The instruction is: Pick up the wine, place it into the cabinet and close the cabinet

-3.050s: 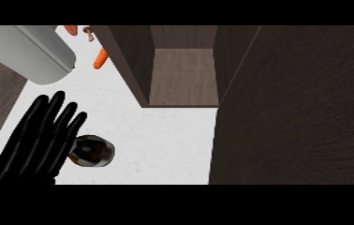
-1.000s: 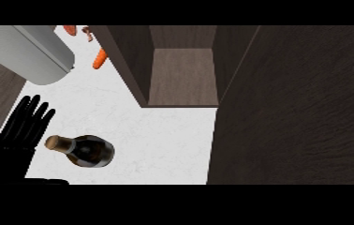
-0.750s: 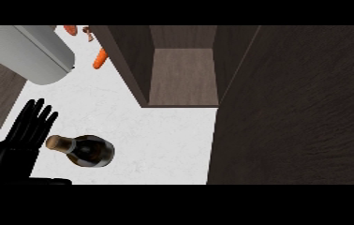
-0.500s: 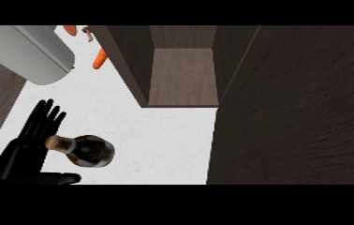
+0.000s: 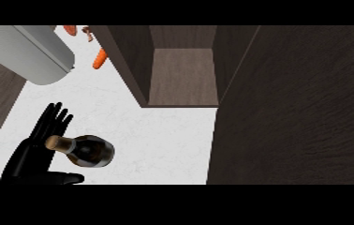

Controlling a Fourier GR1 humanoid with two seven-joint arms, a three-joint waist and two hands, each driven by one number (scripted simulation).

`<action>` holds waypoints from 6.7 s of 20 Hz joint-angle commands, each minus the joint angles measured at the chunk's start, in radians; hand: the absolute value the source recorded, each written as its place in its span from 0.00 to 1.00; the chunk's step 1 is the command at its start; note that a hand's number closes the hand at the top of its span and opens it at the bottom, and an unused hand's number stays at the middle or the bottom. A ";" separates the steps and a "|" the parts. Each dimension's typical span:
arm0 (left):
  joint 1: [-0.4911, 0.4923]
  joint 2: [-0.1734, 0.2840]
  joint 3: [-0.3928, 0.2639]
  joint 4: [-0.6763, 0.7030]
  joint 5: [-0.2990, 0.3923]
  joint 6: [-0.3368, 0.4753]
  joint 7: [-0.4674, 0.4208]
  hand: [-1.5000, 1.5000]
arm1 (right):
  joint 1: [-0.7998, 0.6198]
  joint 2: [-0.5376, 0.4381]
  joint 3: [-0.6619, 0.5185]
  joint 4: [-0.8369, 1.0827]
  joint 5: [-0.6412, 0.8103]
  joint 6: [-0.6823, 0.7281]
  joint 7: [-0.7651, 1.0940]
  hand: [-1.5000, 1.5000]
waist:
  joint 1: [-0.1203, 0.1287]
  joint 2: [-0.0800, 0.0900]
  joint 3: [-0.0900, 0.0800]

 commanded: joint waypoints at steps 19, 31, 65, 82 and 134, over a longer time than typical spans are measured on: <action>-0.115 -0.010 -0.018 0.357 -0.134 0.011 -0.237 0.00 | -0.048 0.000 -0.022 -0.120 -0.053 -0.017 0.119 0.00 | -0.002 0.001 0.000; -0.055 -0.026 -0.046 0.386 -0.118 -0.043 -0.319 0.00 | -0.090 0.007 -0.045 -0.080 -0.029 -0.019 0.098 0.00 | 0.005 0.000 0.000; -0.187 0.022 -0.015 0.370 -0.179 0.075 -0.651 1.00 | -0.032 0.005 -0.083 -0.083 -0.107 0.028 0.066 0.00 | 0.005 -0.002 0.001; -0.140 -0.099 -0.287 -0.188 -0.097 0.222 -0.121 1.00 | -0.013 0.030 -0.053 -0.060 -0.069 0.036 0.055 0.00 | 0.004 -0.001 0.001; -0.668 -0.100 -0.711 0.338 0.088 0.929 -0.287 1.00 | -0.053 0.035 -0.095 -0.088 -0.083 0.045 0.099 0.00 | -0.007 0.002 0.000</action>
